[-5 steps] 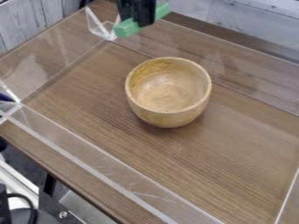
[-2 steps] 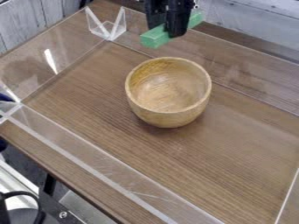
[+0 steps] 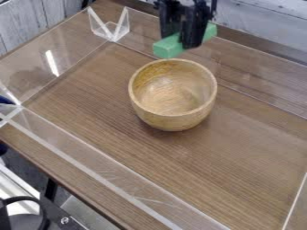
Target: Put the green block in the brown bowl
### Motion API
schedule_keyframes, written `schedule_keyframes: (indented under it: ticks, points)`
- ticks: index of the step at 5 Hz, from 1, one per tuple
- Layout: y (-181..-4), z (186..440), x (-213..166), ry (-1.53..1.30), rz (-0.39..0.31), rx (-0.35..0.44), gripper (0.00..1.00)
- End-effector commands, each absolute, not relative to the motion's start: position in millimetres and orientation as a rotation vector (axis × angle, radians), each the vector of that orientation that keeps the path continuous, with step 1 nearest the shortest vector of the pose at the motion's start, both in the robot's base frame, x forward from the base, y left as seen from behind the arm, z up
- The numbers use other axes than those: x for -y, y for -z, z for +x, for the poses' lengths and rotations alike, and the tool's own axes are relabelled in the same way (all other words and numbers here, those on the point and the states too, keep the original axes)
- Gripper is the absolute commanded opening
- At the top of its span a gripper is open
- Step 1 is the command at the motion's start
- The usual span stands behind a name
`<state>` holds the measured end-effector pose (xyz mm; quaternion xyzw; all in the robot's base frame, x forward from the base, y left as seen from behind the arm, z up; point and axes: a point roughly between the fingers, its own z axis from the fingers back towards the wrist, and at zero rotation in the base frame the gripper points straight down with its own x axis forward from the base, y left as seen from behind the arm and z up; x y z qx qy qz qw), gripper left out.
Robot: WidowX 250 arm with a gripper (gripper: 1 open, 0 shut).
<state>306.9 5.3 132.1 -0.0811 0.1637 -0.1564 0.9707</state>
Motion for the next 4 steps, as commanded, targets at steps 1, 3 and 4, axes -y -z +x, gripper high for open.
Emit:
schedule_keyframes:
  ticks: [1,3,4]
  points:
    - [-124.2,306.0,-1.4,0.347,-0.107,-0.330,0.00]
    - [-90.4,302.4,-13.7,0.375,-0.180,-0.372,0.00]
    - [-87.2,301.5,-16.2,0.368,-0.177,-0.368,1.00]
